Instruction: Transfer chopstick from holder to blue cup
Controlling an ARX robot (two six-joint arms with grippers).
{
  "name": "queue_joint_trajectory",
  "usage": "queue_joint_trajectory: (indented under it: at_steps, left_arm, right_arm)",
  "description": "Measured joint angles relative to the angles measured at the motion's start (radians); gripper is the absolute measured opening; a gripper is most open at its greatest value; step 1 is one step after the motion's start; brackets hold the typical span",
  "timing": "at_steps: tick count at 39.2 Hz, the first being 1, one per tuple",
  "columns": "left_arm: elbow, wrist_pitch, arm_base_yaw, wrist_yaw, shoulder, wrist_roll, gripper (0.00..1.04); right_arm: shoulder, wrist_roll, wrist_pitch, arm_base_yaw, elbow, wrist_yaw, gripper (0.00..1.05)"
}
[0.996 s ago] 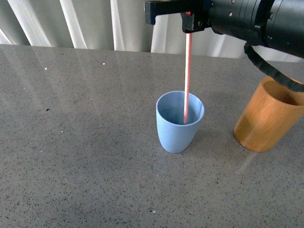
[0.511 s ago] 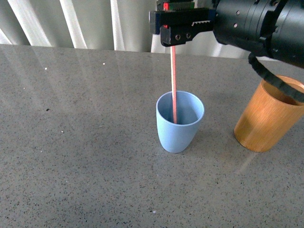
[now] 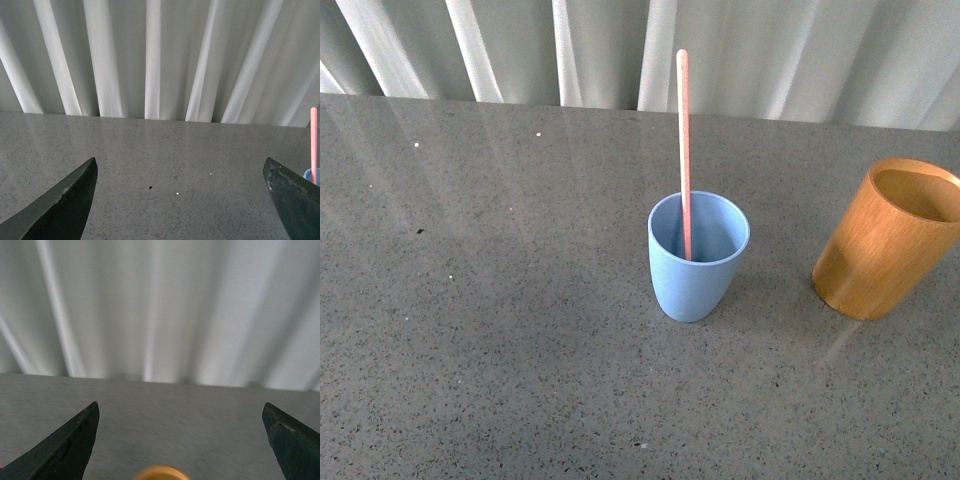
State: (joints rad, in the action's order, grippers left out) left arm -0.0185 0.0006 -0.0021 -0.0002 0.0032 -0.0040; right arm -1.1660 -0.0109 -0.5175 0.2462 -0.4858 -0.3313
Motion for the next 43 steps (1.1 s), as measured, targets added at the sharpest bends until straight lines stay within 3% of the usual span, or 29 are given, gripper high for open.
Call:
queue_joint_trajectory:
  at_steps: [3, 7, 10, 11, 13, 15, 17, 24, 30, 43]
  left_arm:
    - [0.0, 0.0, 0.0, 0.0, 0.0, 0.0, 0.98]
    - [0.0, 0.0, 0.0, 0.0, 0.0, 0.0, 0.98]
    - [0.0, 0.0, 0.0, 0.0, 0.0, 0.0, 0.98]
    - [0.0, 0.0, 0.0, 0.0, 0.0, 0.0, 0.98]
    - [0.0, 0.0, 0.0, 0.0, 0.0, 0.0, 0.98]
    - [0.0, 0.0, 0.0, -0.002, 0.0, 0.0, 0.98]
    - [0.0, 0.0, 0.0, -0.001, 0.0, 0.0, 0.98]
    - [0.0, 0.0, 0.0, -0.001, 0.0, 0.0, 0.98]
    - [0.0, 0.0, 0.0, 0.0, 0.0, 0.0, 0.98]
    - [0.0, 0.0, 0.0, 0.0, 0.0, 0.0, 0.98]
  right_arm:
    - [0.156, -0.009, 0.142, -0.072, 0.061, -0.043, 0.95]
    - [0.349, 0.014, 0.383, -0.153, 0.135, -0.02, 0.95]
    - [0.375, 0.02, 0.401, -0.157, 0.14, -0.007, 0.95]
    - [0.373, 0.017, 0.346, -0.174, 0.159, 0.053, 0.92]
    - [0.381, 0.015, 0.138, -0.218, 0.237, 0.23, 0.82]
    - [0.4, 0.014, 0.019, -0.234, 0.288, 0.306, 0.73]
    - [0.434, 0.014, -0.032, -0.24, 0.317, 0.327, 0.62]
    - [0.536, 0.014, -0.001, -0.244, 0.386, 0.33, 0.23]
    - [0.596, 0.014, 0.032, -0.244, 0.408, 0.332, 0.02]
    - [0.747, 0.011, 0.113, -0.245, 0.462, 0.332, 0.01]
